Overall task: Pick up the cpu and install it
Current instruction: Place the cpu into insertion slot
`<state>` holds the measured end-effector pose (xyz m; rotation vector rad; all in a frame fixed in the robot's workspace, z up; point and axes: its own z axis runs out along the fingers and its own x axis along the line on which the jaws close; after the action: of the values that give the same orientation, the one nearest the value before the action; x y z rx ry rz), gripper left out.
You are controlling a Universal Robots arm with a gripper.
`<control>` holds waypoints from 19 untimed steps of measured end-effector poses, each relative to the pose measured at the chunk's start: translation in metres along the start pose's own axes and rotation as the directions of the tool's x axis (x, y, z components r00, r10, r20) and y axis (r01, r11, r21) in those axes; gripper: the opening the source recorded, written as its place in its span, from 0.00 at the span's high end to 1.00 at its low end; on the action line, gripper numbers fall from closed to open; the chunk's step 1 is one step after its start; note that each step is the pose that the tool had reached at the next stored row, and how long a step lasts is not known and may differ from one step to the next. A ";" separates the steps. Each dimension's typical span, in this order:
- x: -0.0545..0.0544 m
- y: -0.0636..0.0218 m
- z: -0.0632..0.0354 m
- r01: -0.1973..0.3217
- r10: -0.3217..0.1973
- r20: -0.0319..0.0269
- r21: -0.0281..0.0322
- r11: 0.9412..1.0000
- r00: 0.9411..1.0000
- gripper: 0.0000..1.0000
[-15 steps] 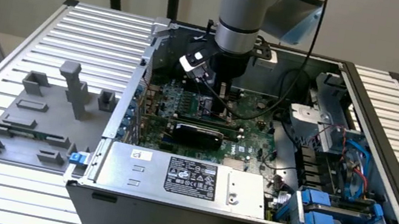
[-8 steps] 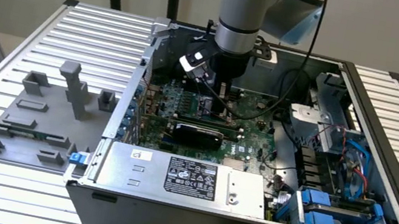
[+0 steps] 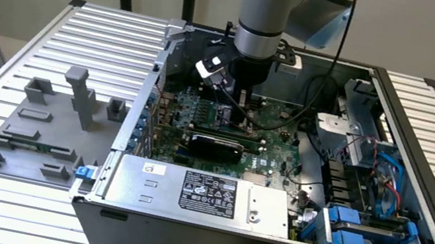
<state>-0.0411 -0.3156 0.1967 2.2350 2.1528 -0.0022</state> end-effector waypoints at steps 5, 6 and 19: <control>0.001 0.0000 0.0002 0.000 0.000 0.000 0.000 1.000 1.000 0.45; 0.001 0.0000 0.0002 0.000 0.000 0.000 0.000 1.000 1.000 0.45; 0.001 0.0001 -0.0044 0.000 0.000 0.000 0.000 1.000 1.000 0.38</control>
<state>-0.0411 -0.3150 0.2011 2.2353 2.1530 -0.0022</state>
